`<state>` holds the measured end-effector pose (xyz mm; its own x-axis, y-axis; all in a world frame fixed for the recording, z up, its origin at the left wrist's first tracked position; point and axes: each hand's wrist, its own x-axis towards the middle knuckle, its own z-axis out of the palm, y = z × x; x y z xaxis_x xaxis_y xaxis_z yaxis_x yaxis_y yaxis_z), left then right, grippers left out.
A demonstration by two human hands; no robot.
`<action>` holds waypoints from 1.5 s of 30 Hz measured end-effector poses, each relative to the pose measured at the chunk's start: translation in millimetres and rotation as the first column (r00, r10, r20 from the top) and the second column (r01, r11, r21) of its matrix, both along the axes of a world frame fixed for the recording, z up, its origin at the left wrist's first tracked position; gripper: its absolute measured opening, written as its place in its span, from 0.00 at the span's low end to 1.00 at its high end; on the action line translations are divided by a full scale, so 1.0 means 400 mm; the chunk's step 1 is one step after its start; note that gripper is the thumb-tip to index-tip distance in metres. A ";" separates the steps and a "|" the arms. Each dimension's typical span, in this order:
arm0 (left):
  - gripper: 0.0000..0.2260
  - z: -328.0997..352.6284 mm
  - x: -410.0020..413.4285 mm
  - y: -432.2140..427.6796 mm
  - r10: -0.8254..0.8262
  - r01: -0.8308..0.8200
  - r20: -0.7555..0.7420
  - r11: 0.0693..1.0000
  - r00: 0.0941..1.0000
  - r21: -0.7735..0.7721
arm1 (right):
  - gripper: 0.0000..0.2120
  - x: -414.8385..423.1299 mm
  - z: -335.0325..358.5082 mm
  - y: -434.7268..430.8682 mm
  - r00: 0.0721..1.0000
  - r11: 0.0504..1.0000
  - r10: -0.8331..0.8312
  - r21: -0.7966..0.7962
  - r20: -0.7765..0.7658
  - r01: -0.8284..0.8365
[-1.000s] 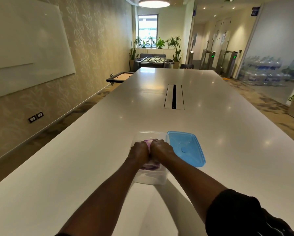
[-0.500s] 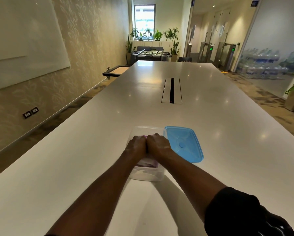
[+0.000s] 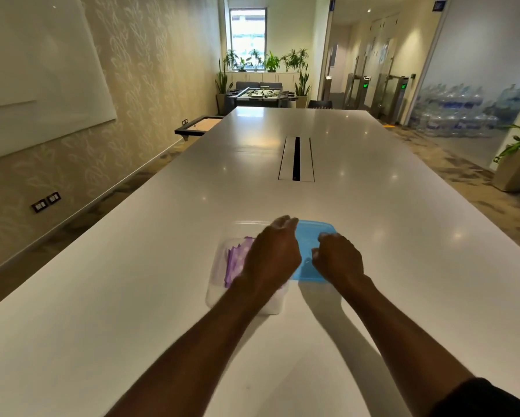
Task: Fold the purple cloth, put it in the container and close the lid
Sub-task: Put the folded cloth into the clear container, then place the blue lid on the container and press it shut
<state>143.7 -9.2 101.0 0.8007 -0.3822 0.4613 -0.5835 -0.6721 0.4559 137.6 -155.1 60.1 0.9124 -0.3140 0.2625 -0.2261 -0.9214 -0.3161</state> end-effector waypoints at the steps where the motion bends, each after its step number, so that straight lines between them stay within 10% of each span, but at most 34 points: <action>1: 0.22 -0.009 -0.015 -0.018 -0.040 0.040 -0.014 0.999 0.999 0.018 | 0.14 -0.007 -0.016 -0.011 0.999 1.000 0.017 -0.016 -0.033 -0.018; 18: 0.24 -0.173 -0.071 -0.184 -0.034 0.128 -0.209 0.881 0.977 0.455 | 0.25 -0.080 -0.150 -0.070 0.960 0.973 0.148 -0.141 -0.237 -0.185; 25: 0.25 -0.256 -0.069 -0.150 0.057 0.061 -0.205 0.848 0.977 0.527 | 0.14 -0.102 -0.139 -0.071 0.965 0.971 0.189 -0.109 -0.185 -0.211; 45: 0.14 -0.333 -0.134 -0.131 -0.054 0.035 0.046 0.943 0.997 0.332 | 0.10 -0.226 -0.159 -0.070 0.982 0.966 0.184 -0.173 -0.048 -0.190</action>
<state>90.0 -61.8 -32.3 0.7569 -0.5553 0.3447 -0.6338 -0.7524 0.1796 47.1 -183.2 -3.3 0.9593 -0.0882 0.2684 -0.0516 -0.9887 -0.1406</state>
